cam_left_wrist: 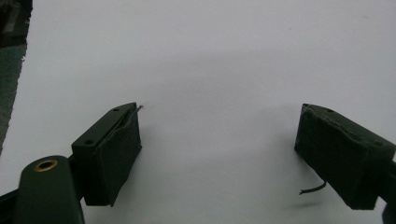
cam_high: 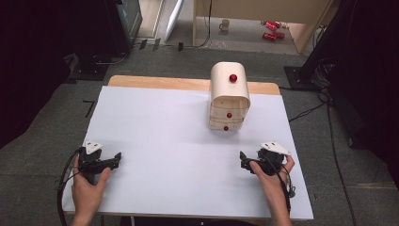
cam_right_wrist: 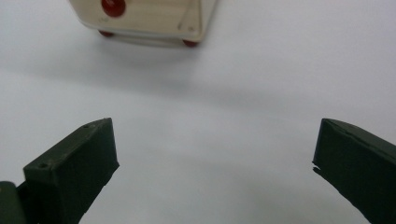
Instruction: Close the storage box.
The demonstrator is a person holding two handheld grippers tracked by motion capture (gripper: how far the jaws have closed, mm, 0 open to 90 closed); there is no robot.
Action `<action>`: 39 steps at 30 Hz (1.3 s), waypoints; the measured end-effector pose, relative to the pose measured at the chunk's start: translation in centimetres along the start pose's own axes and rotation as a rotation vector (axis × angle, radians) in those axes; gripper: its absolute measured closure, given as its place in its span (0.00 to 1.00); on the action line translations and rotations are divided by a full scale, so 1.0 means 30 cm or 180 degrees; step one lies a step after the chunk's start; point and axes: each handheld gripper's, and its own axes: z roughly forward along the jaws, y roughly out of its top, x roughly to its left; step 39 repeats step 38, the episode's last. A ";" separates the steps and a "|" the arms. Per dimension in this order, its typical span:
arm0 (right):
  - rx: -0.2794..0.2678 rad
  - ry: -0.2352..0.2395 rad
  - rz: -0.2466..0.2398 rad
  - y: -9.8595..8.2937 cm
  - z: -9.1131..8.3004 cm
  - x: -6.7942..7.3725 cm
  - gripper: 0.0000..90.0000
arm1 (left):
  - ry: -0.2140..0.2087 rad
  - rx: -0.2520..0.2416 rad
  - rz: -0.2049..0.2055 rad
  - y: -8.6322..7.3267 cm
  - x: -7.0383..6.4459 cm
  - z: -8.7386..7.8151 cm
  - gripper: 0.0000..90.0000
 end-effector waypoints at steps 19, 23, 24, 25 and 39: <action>0.0227 -0.0229 0.0174 -0.202 -0.158 -0.209 0.00 | 0.0002 -0.0001 0.0003 0.000 0.000 0.000 0.16; 0.0286 -0.0214 0.0110 -0.228 -0.156 -0.214 0.00 | 0.0002 0.0000 0.0003 0.000 0.000 0.000 0.16; 0.0289 -0.0236 0.0038 -0.232 -0.153 -0.206 0.00 | 0.0001 0.0000 0.0002 0.000 0.000 0.000 0.16; 0.0289 -0.0236 0.0038 -0.232 -0.153 -0.206 0.00 | 0.0001 0.0000 0.0002 0.000 0.000 0.000 0.16; 0.0249 -0.0287 -0.0047 -0.240 -0.148 -0.198 0.00 | -0.0001 0.0003 0.0001 0.000 0.000 0.000 0.16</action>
